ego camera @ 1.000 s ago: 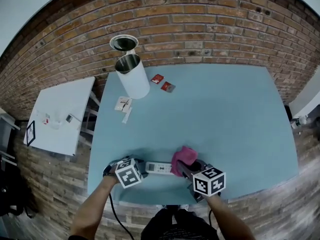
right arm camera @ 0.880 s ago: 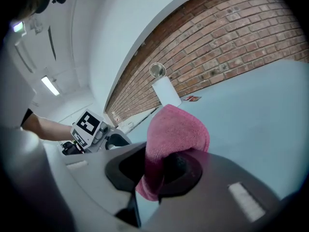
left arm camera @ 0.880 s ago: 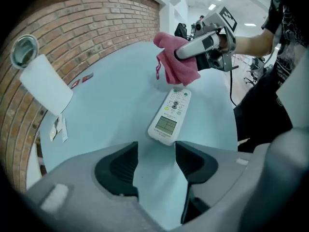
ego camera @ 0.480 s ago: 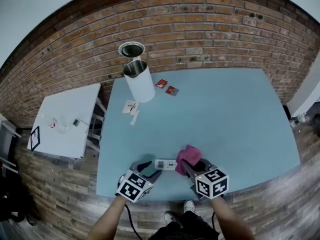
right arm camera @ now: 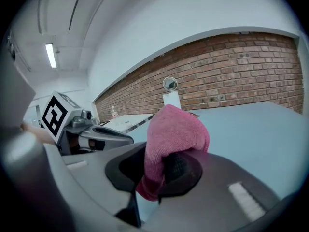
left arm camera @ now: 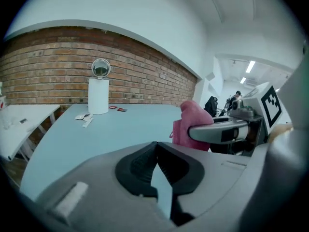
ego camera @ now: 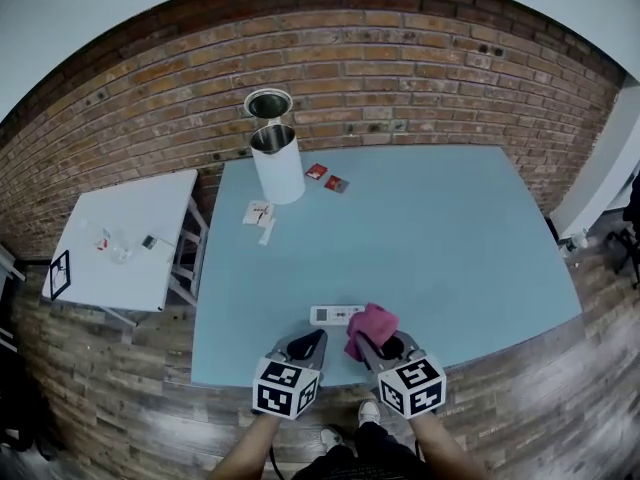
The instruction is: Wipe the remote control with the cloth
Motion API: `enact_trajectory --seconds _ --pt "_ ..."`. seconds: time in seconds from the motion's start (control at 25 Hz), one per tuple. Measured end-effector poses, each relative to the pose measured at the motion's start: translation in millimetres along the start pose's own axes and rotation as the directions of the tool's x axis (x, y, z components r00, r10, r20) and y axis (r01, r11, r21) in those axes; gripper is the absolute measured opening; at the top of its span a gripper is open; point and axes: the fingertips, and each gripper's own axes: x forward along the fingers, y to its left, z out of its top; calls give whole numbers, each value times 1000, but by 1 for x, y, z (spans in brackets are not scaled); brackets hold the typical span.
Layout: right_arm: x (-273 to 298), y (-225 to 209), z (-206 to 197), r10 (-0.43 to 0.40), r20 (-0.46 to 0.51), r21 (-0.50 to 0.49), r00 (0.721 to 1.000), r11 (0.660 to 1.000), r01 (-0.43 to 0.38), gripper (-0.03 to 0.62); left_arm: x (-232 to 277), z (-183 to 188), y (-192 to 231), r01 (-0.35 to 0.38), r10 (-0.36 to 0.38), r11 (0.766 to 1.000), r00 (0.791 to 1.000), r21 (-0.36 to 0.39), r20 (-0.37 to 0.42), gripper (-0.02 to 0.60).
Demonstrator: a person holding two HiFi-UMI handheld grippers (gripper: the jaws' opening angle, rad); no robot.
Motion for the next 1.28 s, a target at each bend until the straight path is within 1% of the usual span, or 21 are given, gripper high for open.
enact_trajectory --seconds 0.04,0.12,0.32,0.48,0.6,0.84,1.28 --pt "-4 4 0 -11 7 1 1000 1000 11 63 -3 1 -5 10 -9 1000 1000 -12 14 2" --pt "-12 11 1 -31 25 4 999 1000 31 63 -10 2 -15 16 -15 1000 999 -11 39 2" --pt "-26 34 2 -55 55 -24 997 998 57 61 -22 5 -29 -20 19 1000 997 8 75 1" --pt "-31 47 0 -59 70 -4 996 998 59 61 -31 3 -35 -33 33 999 995 -4 94 0" --pt "-32 48 -4 -81 61 -29 995 996 83 63 -35 -1 -35 -48 49 999 994 -14 98 -2" --pt "-37 49 -2 -104 67 -42 992 993 107 63 -40 -6 -38 -53 55 998 994 -31 98 -3" --pt "-37 54 -3 -113 68 -62 991 991 117 63 -40 -12 -41 -55 56 998 995 -14 82 -3"
